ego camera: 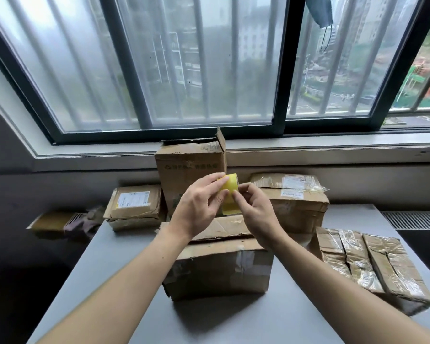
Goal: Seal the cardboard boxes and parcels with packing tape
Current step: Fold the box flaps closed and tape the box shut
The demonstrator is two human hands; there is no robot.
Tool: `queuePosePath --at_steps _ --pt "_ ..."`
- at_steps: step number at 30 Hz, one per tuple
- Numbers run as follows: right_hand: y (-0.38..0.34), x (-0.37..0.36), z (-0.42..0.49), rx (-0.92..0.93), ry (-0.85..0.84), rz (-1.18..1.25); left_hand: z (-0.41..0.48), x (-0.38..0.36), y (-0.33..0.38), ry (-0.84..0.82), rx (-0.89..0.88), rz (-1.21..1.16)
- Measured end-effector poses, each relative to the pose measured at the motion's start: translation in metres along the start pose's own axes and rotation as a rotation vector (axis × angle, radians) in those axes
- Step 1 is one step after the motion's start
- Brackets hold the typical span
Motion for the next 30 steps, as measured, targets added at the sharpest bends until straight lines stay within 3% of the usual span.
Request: queuePosePath --at_steps 3,10,14,19,24,27,30 --pt "-0.004 -0.009 0.005 -0.058 -0.006 0.068 -0.005 0.007 -0.003 -0.023 0.066 -0.055" --pt "-0.009 -0.030 0.000 -0.007 -0.005 -0.005 -0.005 0.029 -0.016 0.185 0.368 -0.184" --pt "-0.010 -0.035 0.001 0.031 -0.012 -0.107 -0.003 0.033 -0.019 0.171 0.534 -0.229" --pt "-0.007 -0.034 0.002 0.077 -0.025 -0.206 0.002 0.028 -0.018 0.027 0.591 -0.153" --pt "-0.001 -0.034 -0.002 0.060 -0.253 -0.331 0.000 0.020 -0.024 -0.062 0.632 -0.115" --pt "-0.002 -0.032 0.000 0.128 -0.160 -0.522 -0.001 0.019 -0.023 -0.033 0.615 -0.072" --pt "0.002 -0.028 0.008 0.057 -0.077 -0.519 0.000 0.021 -0.020 0.025 0.574 -0.078"
Point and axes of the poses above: each hand's wrist, its own z-axis towards the middle knuckle, its own x-axis out of the back of the hand, y = z × x, the point moved 4 cm from there along z, towards the middle knuckle, and after that the axes turned 12 degrees about -x, right-handed, at the moved point
